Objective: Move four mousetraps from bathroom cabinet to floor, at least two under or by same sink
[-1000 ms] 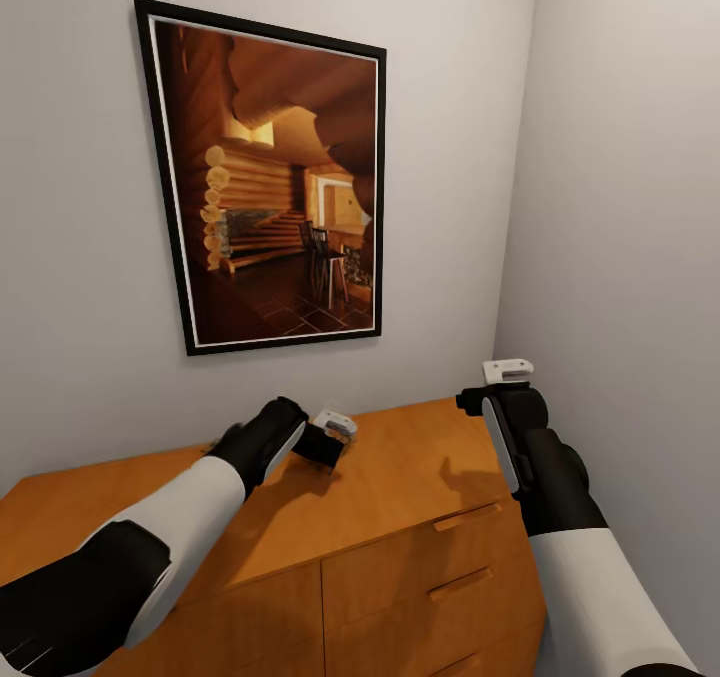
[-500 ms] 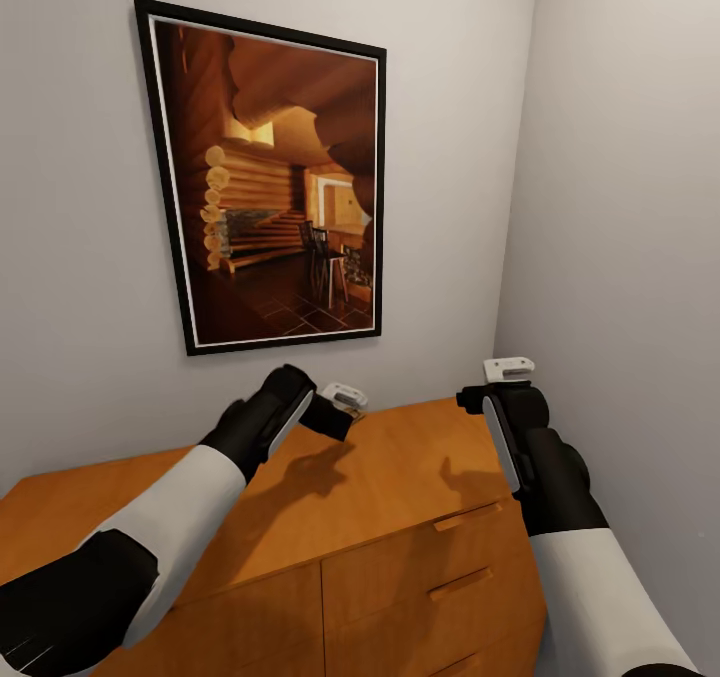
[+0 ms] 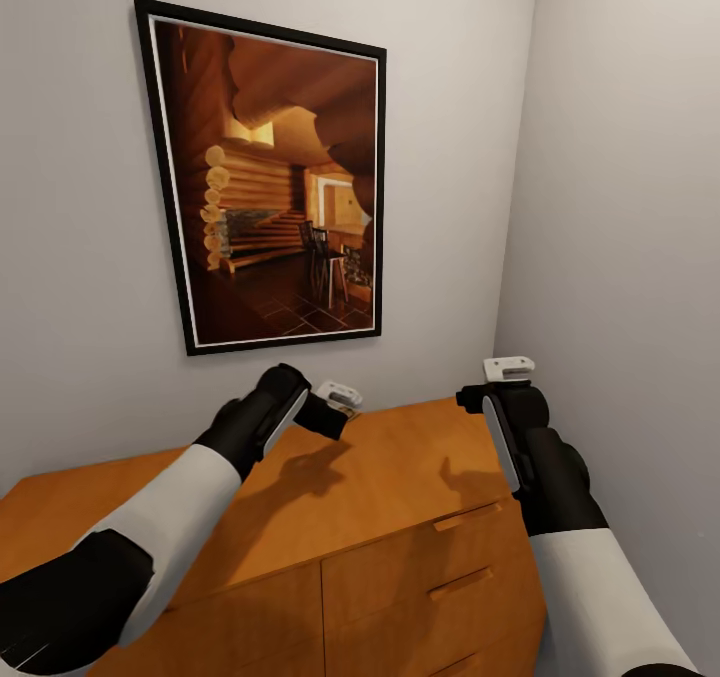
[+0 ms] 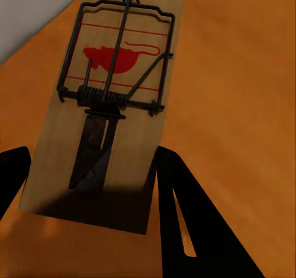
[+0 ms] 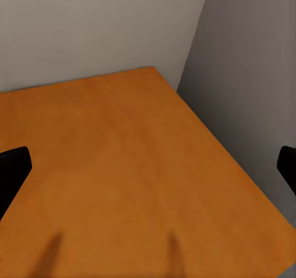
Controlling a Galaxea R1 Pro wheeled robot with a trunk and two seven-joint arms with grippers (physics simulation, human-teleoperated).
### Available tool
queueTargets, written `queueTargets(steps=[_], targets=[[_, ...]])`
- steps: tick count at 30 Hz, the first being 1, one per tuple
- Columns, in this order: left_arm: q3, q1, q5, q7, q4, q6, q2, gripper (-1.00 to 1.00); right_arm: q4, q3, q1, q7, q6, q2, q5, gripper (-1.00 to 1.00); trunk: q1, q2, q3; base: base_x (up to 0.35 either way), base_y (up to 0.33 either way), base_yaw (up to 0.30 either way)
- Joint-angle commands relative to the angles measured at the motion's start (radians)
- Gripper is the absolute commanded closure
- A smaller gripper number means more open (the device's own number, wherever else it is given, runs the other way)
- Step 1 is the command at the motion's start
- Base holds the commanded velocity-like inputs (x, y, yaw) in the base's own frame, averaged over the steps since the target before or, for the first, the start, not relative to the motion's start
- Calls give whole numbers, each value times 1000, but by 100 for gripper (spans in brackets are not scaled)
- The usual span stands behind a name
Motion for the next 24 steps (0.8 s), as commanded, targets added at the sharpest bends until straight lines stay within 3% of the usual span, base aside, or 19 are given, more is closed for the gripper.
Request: queueTargets(steps=[1, 4, 9, 14, 17, 24], targets=[[2, -1, 4, 3, 0, 4, 3, 100, -1, 1, -1, 3, 6, 0, 9, -100, 0, -1, -1, 0, 0, 0], [25, -1, 5, 3, 2, 2, 10, 100, -1, 1, -1, 3, 6, 0, 9, -100, 0, -1, -1, 0, 0, 0], [145, 5, 4, 29, 1, 0, 27, 100, -8, 1, -1, 3, 6, 0, 9, -100, 0, -1, -1, 0, 0, 11], [248, 13, 4, 170, -2, -1, 30, 100, -25, 1, -1, 5, 6, 1, 8, -100, 0, -1, 0, 0, 0, 161], [288, 15, 6, 240, -10, -1, 30, 100, -29, 1, -1, 5, 6, 3, 7, -100, 0, -1, 1, 0, 0, 235], [325, 17, 7, 287, -29, -2, 29, 100, -31, 1, -1, 5, 6, 5, 4, -100, 0, -1, 2, 0, 0, 206]])
